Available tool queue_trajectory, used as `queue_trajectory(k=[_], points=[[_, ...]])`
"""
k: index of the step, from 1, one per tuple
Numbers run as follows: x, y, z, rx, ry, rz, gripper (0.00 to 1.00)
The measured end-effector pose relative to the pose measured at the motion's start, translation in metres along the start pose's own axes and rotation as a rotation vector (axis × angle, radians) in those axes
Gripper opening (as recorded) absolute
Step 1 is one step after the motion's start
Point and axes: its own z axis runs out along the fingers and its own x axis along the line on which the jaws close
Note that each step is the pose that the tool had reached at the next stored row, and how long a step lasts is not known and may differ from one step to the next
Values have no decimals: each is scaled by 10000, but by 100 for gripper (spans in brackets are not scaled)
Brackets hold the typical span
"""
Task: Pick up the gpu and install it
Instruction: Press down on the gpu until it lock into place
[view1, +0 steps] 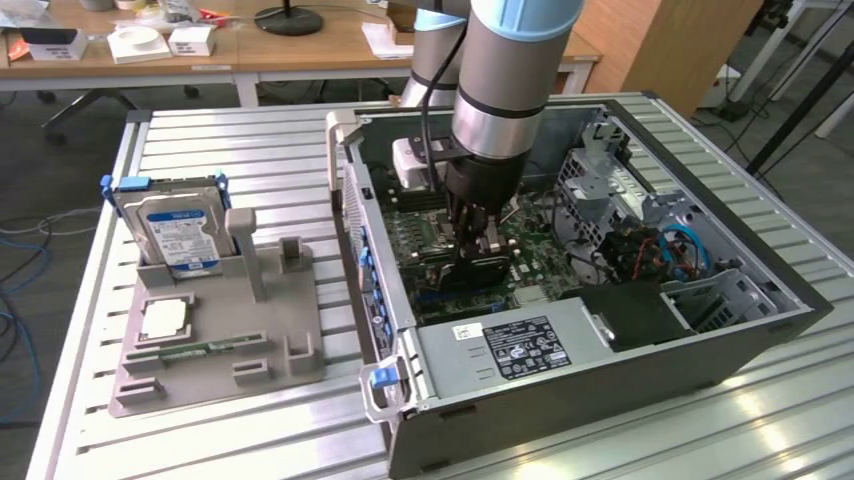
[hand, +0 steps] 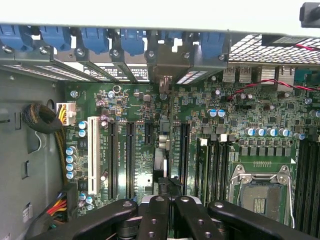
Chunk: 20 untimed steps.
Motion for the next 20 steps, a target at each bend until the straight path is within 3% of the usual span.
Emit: queue_trajectory(k=[7, 15, 20], points=[[-2, 0, -10, 7, -16, 1, 10], [-5, -4, -180, 1, -2, 0, 10], [-5, -2, -184, 11, -3, -1, 10]])
